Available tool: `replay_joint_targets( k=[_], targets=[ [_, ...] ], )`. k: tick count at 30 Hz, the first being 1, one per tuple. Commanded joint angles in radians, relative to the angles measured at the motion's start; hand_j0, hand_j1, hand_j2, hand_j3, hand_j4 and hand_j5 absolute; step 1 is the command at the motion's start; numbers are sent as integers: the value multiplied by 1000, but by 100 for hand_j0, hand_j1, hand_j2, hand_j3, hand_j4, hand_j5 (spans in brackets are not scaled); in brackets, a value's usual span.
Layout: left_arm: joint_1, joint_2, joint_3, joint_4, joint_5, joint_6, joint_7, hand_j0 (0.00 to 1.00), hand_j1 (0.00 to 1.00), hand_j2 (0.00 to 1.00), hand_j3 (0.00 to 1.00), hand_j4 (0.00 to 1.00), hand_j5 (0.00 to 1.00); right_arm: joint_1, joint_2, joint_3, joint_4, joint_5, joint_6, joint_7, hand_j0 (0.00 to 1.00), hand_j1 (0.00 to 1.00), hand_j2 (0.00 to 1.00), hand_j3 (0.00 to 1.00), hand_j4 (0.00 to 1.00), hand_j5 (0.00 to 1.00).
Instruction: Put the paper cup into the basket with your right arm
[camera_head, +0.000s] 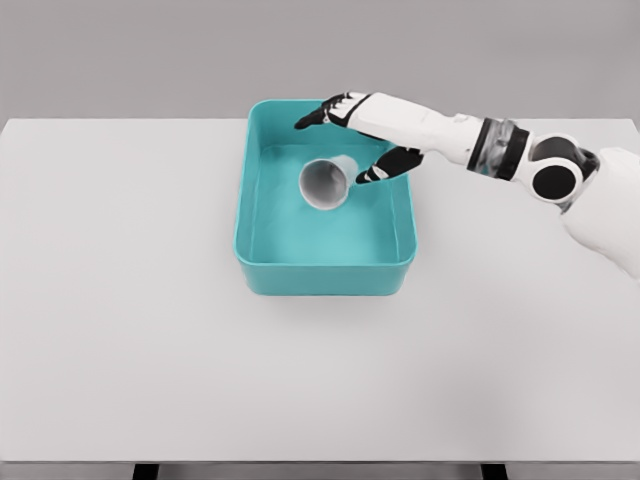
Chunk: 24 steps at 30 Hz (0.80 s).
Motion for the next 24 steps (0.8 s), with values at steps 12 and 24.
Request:
replay_joint_targets(
  k=[12, 24],
  targets=[
    [0, 0, 0, 0, 0, 0, 0, 100, 100, 100, 100, 100, 100, -38, -274, 15, -27, 49, 1, -58, 100, 100, 100, 100, 100, 100],
    [0, 0, 0, 0, 0, 0, 0, 100, 100, 100, 100, 100, 100, 35, -345, 24, -44, 296, 1, -43, 100, 100, 100, 100, 100, 100]
  ],
)
